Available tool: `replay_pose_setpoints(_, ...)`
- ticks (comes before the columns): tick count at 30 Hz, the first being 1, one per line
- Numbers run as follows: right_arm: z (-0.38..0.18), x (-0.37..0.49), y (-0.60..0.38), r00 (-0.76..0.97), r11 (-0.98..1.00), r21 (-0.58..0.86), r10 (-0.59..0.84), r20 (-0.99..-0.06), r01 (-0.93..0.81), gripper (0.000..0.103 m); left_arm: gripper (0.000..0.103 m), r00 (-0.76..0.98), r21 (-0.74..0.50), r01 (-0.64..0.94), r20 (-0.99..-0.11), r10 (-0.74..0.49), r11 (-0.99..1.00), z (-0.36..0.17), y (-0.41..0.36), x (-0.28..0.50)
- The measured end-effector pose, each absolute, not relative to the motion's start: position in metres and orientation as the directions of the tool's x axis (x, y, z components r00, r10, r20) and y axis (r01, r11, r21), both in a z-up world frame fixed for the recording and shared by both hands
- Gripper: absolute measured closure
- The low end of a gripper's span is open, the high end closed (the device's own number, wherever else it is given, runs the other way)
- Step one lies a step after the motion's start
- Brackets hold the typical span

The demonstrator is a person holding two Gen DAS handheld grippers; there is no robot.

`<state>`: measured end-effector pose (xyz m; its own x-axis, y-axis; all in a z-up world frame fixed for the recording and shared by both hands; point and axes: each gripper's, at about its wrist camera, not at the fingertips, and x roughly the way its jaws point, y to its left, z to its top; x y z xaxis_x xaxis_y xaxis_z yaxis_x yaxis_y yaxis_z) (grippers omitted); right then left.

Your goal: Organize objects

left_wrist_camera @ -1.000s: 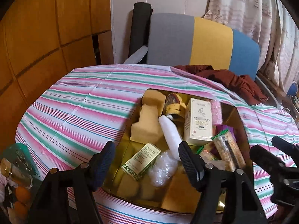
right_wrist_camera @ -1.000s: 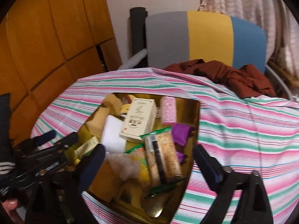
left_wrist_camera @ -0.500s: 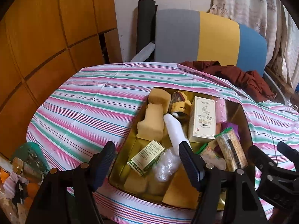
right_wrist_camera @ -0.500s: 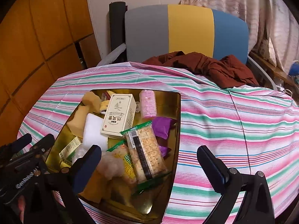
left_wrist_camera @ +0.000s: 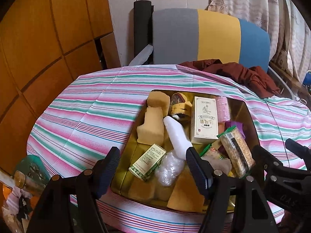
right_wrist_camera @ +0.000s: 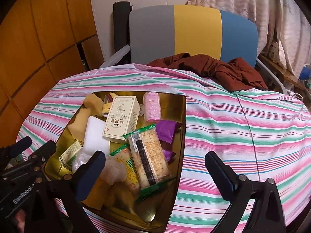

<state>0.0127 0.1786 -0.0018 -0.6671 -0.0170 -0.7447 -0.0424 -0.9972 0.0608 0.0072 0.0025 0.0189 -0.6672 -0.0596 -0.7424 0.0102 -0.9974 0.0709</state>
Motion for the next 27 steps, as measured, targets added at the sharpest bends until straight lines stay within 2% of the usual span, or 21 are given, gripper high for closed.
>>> replay_pose_setpoints(6,-0.004,0.0112,0.1773,-0.665,-0.997,0.029,0.025,-0.747,-0.07,0.0,0.032,-0.651,0.023,-0.006,-0.759,-0.013,-1.0,0.0182,-0.0002,0.0071)
replay_pose_setpoints(21,-0.0047,0.0119,0.1731,-0.664,-0.998,0.035,0.015,-0.748,-0.062,0.0,0.032,-0.628,0.039,0.006,-0.778,-0.034,-0.999,0.0112,-0.0013,0.0048)
replay_pose_setpoints(27,-0.0049,0.0115,0.1746,-0.663,-0.997,0.037,0.016,-0.749,-0.066,0.0,0.04,-0.622,-0.003,0.002,-0.783,0.001,-1.0,0.0099,-0.0028,0.0032)
